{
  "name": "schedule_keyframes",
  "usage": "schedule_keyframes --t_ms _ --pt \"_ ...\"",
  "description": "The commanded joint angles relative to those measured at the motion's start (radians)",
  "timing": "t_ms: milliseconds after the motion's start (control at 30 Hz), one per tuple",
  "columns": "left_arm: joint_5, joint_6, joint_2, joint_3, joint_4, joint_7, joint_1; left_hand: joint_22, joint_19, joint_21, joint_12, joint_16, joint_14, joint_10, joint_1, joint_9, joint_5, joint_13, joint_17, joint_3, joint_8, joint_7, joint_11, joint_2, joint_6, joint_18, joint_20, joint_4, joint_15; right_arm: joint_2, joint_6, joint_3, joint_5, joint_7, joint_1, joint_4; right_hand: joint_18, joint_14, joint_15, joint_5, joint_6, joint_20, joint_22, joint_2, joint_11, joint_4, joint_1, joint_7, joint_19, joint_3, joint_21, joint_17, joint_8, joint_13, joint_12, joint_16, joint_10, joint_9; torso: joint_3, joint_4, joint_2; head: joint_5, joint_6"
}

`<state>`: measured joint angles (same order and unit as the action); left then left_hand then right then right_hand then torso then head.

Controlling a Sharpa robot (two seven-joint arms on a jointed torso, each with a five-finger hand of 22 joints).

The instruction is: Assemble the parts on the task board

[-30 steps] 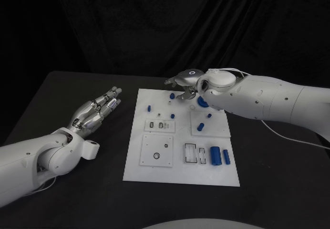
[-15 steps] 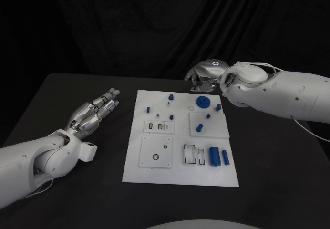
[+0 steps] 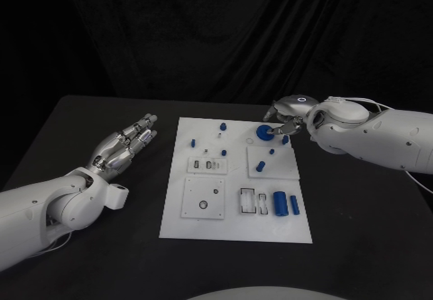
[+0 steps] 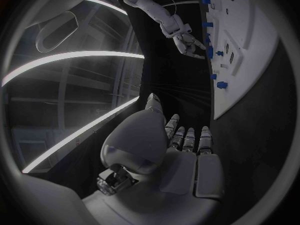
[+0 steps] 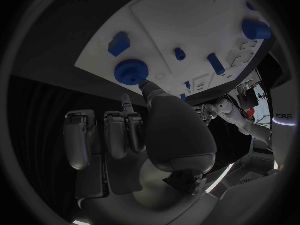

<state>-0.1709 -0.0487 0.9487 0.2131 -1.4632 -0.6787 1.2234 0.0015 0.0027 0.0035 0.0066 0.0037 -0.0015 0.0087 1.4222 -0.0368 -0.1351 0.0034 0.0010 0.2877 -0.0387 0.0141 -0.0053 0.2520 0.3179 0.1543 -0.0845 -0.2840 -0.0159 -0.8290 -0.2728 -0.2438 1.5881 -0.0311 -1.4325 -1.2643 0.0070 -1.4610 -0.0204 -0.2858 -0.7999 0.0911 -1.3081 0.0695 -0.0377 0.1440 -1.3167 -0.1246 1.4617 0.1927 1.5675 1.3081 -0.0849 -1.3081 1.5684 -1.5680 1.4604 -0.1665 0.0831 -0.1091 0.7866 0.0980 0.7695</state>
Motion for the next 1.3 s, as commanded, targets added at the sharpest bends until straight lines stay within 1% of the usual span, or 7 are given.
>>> schedule_keyframes --t_ms 33,233,433,700,1033,1067,1300 --pt "-0.003 0.018 -0.002 -0.001 0.0 -0.239 0.002 -0.002 -0.003 -0.003 -0.005 -0.004 0.001 -0.003 0.011 0.001 -0.004 -0.002 -0.001 -0.005 0.003 -0.001 0.005 -0.001 -0.008 0.016 -0.007 -0.001 0.007 0.002 0.016 0.001 -0.002 -0.029 0.008 0.009 -0.007 -0.11 0.001 0.003 0.003 0.001 -0.263 0.0 -0.002 0.007 0.008 -0.002 0.109 0.0 0.003 0.263 0.006 -0.263 0.002 -0.003 0.11 0.001 0.0 0.003 0.001 -0.004 0.003" --pt "-0.003 0.02 -0.001 -0.001 0.0 -0.237 0.002 -0.002 -0.003 -0.003 -0.005 -0.004 0.001 -0.003 0.013 0.0 -0.004 -0.002 -0.001 -0.006 0.002 0.009 0.006 0.0 -0.005 0.016 -0.009 -0.001 0.009 0.007 0.019 0.0 -0.002 -0.027 0.013 0.014 -0.007 -0.11 0.001 0.004 0.005 0.001 -0.263 0.0 -0.002 0.015 0.017 -0.003 0.109 -0.005 0.003 0.263 0.008 -0.263 0.002 -0.003 0.11 0.003 -0.0017 0.0047 0.001 -0.007 0.007" --pt "-0.003 0.023 0.0 -0.001 0.001 -0.235 0.002 -0.002 -0.003 -0.003 -0.005 -0.004 0.001 -0.003 0.013 0.0 -0.004 -0.002 -0.001 -0.006 0.002 0.011 0.007 0.0 -0.004 0.016 -0.01 -0.001 0.01 0.01 0.032 0.0 -0.002 -0.03 0.014 0.016 -0.007 -0.11 0.001 0.004 0.005 0.001 -0.263 0.0 -0.002 0.016 0.018 -0.003 0.109 -0.006 0.003 0.263 0.008 -0.263 0.002 -0.003 0.11 0.003 0.0008 -0.0005 0.001 -0.005 0.011" --pt "-0.003 0.026 0.0 -0.001 0.003 -0.234 0.002 -0.002 -0.003 -0.003 -0.005 -0.004 0.001 -0.003 0.013 0.0 -0.004 -0.002 -0.001 -0.006 0.002 0.014 0.009 0.001 -0.004 0.016 -0.012 -0.001 0.011 0.012 0.051 0.0 -0.002 -0.034 0.015 0.021 -0.007 -0.11 0.002 0.003 -0.009 0.002 -0.263 -0.001 -0.002 0.019 0.02 -0.002 0.109 -0.007 0.003 0.263 0.002 -0.263 0.002 -0.003 0.11 -0.001 0.0029 0.0003 0.001 -0.005 0.014" --pt "-0.003 0.03 -0.001 -0.001 0.006 -0.23 0.002 -0.002 -0.003 -0.003 -0.005 -0.004 0.001 -0.003 0.016 0.0 -0.004 -0.002 -0.001 -0.008 0.002 0.016 0.012 0.002 -0.006 0.017 -0.016 0.001 0.015 0.039 0.068 0.0 -0.002 -0.028 0.023 0.052 -0.007 -0.11 -0.009 0.002 -0.069 -0.006 -0.263 -0.019 0.013 0.006 -0.001 0.017 0.109 0.006 0.003 0.263 -0.026 -0.263 0.002 -0.003 0.11 -0.022 0.002 0.0037 0.001 -0.008 0.02" --pt "-0.003 0.03 -0.001 -0.001 0.006 -0.23 0.002 -0.002 -0.003 -0.003 -0.005 -0.004 0.001 -0.003 0.016 0.0 -0.004 -0.002 -0.001 -0.008 0.002 0.016 0.012 0.002 -0.006 0.017 -0.016 0.001 0.015 0.043 0.069 0.0 -0.002 -0.027 0.025 0.056 -0.007 -0.11 -0.013 0.002 -0.095 -0.009 -0.263 -0.022 0.017 -0.002 -0.009 0.022 0.109 0.01 0.003 0.263 -0.04 -0.263 0.002 -0.003 0.11 -0.032 0.002 0.0038 0.001 -0.008 0.02" --pt "-0.003 0.032 0.0 -0.001 0.006 -0.228 0.002 -0.002 -0.003 -0.003 -0.005 -0.004 0.001 -0.003 0.019 0.0 -0.004 -0.002 -0.001 -0.009 0.002 0.017 0.013 0.003 -0.007 0.017 -0.018 0.003 0.017 0.056 0.067 0.001 -0.002 -0.018 0.038 0.077 -0.007 -0.11 -0.025 0.004 -0.167 -0.022 -0.263 -0.031 0.029 -0.044 -0.037 0.035 0.109 0.014 0.003 0.263 -0.091 -0.263 0.002 -0.003 0.11 -0.088 0.0015 0.0026 0.001 -0.012 0.021"
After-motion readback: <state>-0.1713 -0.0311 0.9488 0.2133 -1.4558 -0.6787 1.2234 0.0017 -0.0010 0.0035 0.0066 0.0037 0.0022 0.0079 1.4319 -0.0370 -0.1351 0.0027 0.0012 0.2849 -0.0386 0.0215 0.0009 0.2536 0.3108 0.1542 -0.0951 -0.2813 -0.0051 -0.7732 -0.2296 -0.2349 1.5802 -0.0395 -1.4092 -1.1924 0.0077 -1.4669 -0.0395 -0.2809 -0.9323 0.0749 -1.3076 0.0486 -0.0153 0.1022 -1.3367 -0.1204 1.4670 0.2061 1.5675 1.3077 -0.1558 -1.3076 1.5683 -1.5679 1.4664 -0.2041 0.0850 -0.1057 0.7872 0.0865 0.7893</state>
